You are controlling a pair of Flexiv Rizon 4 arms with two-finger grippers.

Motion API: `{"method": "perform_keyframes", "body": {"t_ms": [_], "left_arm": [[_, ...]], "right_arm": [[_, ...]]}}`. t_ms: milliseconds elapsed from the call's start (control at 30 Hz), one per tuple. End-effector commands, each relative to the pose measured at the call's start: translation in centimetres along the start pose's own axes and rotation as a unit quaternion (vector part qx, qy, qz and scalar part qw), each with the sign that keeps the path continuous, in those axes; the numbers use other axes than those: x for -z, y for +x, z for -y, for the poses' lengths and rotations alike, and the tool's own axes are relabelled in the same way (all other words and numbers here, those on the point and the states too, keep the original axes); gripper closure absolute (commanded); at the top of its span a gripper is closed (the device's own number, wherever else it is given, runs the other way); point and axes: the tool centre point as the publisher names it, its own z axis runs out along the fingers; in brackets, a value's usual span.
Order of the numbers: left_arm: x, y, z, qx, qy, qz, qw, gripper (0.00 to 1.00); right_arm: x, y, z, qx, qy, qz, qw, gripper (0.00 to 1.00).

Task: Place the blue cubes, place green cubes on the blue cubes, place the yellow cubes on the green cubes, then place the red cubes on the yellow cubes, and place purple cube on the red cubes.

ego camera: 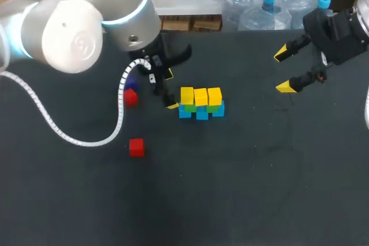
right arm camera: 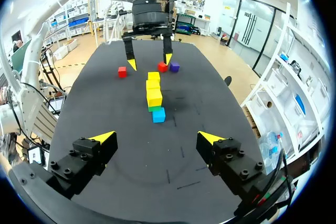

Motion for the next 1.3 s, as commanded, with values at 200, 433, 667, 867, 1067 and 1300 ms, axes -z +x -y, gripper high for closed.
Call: {"method": "perform_keyframes", "body": {"t_ms": [200, 433, 667, 867, 1067, 1300], "left_arm": [[-0.6, 1.1, 1.0, 0.013, 0.005, 0.026, 1.0, 0.0], [-1.5, 1.5, 1.5, 0.02, 0.012, 0.037, 0.999, 0.65], [-1.8, 1.7, 1.7, 0.021, 0.014, 0.038, 0.999, 1.0], [-2.0, 1.8, 1.7, 0.024, 0.015, 0.04, 0.999, 1.0], [-2.3, 1.8, 1.8, 0.024, 0.015, 0.042, 0.999, 1.0], [-2.2, 1.7, 1.8, 0.023, 0.014, 0.042, 0.999, 1.0]], "right_arm": [[0.0, 0.0, 0.0, 0.0, 0.0, 0.001, 1.0, 0.0], [0.0, 0.0, 0.0, 0.0, 0.0, 0.001, 1.0, 0.0], [0.0, 0.0, 0.0, 0.0, 0.0, 0.001, 1.0, 0.0], [0.0, 0.0, 0.0, 0.0, 0.0, 0.001, 1.0, 0.0], [0.0, 0.0, 0.0, 0.0, 0.0, 0.001, 1.0, 0.0], [0.0, 0.0, 0.0, 0.0, 0.0, 0.001, 1.0, 0.0]]}}
